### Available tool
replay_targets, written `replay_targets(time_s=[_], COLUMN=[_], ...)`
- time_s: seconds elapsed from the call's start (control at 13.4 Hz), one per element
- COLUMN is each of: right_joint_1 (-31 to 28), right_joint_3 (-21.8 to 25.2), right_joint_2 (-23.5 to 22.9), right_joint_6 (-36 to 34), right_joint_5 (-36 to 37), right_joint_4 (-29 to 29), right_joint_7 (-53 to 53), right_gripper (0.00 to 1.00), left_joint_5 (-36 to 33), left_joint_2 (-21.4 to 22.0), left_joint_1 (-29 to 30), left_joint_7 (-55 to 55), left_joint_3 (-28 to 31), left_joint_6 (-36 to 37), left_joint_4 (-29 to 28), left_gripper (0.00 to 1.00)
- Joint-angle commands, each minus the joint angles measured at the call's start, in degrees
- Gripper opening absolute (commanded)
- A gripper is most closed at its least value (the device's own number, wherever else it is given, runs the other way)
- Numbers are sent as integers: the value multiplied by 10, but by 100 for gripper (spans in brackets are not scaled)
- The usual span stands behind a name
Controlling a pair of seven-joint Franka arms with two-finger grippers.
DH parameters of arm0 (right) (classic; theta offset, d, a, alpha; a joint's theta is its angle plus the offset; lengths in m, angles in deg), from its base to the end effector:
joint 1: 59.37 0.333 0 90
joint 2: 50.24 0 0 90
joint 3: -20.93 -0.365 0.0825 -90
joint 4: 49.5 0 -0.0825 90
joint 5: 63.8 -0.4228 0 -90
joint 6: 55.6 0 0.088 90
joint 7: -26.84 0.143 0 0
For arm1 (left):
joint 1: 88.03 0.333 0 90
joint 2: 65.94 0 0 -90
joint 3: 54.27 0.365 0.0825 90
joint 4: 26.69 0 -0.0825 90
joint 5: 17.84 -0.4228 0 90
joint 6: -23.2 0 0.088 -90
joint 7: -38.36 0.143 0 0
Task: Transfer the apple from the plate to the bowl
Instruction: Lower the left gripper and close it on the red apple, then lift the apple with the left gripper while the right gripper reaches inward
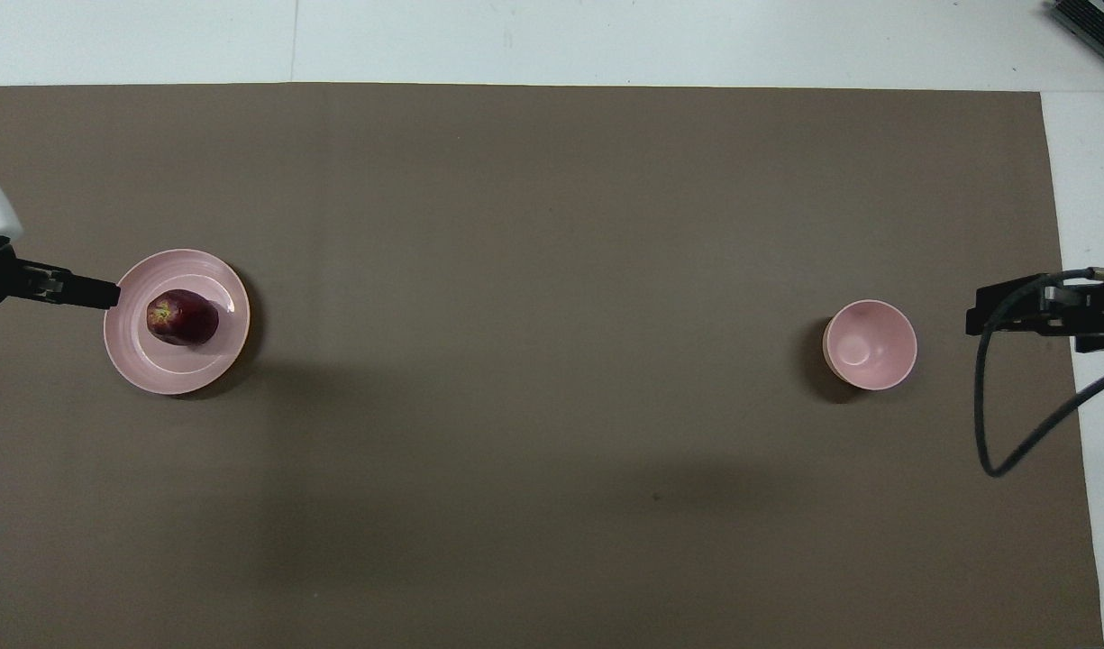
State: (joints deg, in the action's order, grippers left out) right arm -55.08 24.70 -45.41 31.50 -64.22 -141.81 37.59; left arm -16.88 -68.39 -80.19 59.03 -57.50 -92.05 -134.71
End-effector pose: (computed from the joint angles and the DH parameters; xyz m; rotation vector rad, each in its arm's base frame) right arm 0.5573 0.0045 0.6610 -3.1171 0.2781 0.0126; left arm 0.6207 0.0489 0.4885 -3.1086 0.4280 -0.1340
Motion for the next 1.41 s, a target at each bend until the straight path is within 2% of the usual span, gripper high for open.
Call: replay_targets(time_s=[0.0,0.37,0.6,0.97,1.04,1.12,1.27,1.34], right_joint_1=[-6,-7,-7,-8,-8,-7,-7,-7], right_joint_3=[-2,-2,-2,-2,-2,-2,-2,-2], right_joint_2=[17,17,17,17,17,18,17,18], right_joint_6=[16,11,15,18,18,16,19,19], right_joint_5=[-13,-13,-13,-13,-13,-13,-13,-13], right_joint_4=[-22,-22,-22,-23,-23,-25,-27,-27], right_joint_7=[-5,-6,-6,-6,-6,-4,-5,-5], right_gripper=[100,100,100,100,100,100,100,100], left_joint_5=[32,35,40,40,40,40,40,40], left_joint_2=[-29,-82,-93,-89,-88,-88,-89,-91], left_joint_1=[10,14,8,10,10,10,10,7], left_joint_7=[27,41,41,44,44,45,46,46], left_joint_3=[-6,-6,-6,-6,-6,-6,-6,-6], left_joint_6=[-49,-114,-160,-161,-158,-154,-154,-154], left_joint_4=[-34,-51,-82,-97,-97,-97,-91,-83], left_gripper=[100,100,100,100,71,48,12,0])
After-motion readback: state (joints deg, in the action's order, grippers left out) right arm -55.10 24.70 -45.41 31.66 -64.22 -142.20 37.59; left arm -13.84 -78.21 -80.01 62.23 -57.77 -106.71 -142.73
